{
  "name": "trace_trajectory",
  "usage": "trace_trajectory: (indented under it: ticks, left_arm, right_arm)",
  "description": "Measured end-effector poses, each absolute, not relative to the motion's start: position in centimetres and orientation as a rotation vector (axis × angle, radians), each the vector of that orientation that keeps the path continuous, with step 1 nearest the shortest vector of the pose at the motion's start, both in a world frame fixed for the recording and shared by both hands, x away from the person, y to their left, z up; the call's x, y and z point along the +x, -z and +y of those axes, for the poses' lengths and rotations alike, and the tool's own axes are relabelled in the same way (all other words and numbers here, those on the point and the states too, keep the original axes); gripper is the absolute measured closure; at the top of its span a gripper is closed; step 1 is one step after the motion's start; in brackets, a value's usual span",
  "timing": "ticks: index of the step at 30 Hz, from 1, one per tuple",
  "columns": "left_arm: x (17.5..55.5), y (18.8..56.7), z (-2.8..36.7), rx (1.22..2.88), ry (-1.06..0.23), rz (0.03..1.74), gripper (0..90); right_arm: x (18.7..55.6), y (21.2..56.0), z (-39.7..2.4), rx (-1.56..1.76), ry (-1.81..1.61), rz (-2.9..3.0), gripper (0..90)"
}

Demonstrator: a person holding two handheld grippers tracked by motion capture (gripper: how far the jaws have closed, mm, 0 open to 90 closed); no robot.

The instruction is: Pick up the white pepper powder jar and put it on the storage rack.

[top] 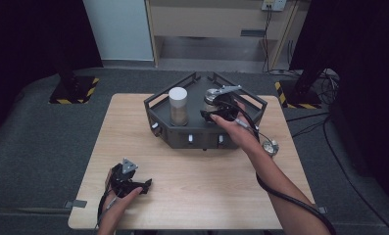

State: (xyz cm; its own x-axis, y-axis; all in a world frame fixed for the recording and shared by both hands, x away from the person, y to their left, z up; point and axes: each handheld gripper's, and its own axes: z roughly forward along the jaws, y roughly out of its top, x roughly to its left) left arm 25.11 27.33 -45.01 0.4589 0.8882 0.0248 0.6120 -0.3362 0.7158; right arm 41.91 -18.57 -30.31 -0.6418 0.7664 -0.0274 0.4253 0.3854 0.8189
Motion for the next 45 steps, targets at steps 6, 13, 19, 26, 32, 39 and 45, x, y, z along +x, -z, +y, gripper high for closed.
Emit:
trace_trajectory:
  ticks: [6,13,19,26,32,39,45]
  left_arm:
    - [25.1,45.0,27.3,2.069,-0.555,1.245,0.0]
    - [25.1,45.0,27.3,2.069,-0.555,1.245,0.0]
    - [25.1,45.0,27.3,2.068,-0.556,1.245,0.0]
    - [25.1,45.0,27.3,2.069,-0.555,1.245,0.0]
    - [25.1,45.0,27.3,2.07,-0.555,1.243,0.0]
    - [25.1,45.0,27.3,2.07,-0.554,1.243,0.0]
    - [25.2,45.0,27.4,2.071,-0.554,1.243,0.0]
  right_arm:
    - [42.4,30.4,-18.2,1.034,-1.149,2.246,30.8]
    - [42.6,30.7,-17.9,1.038,-1.138,2.25,30.8]
    - [43.0,31.1,-17.8,1.051,-1.134,2.252,30.9]
    - [43.1,31.3,-17.6,1.054,-1.128,2.257,30.8]
    - [43.2,31.5,-17.4,1.053,-1.122,2.263,30.9]
    - [43.4,31.8,-17.2,1.064,-1.111,2.272,30.8]
    - [43.5,32.0,-17.3,1.067,-1.113,2.271,30.8]
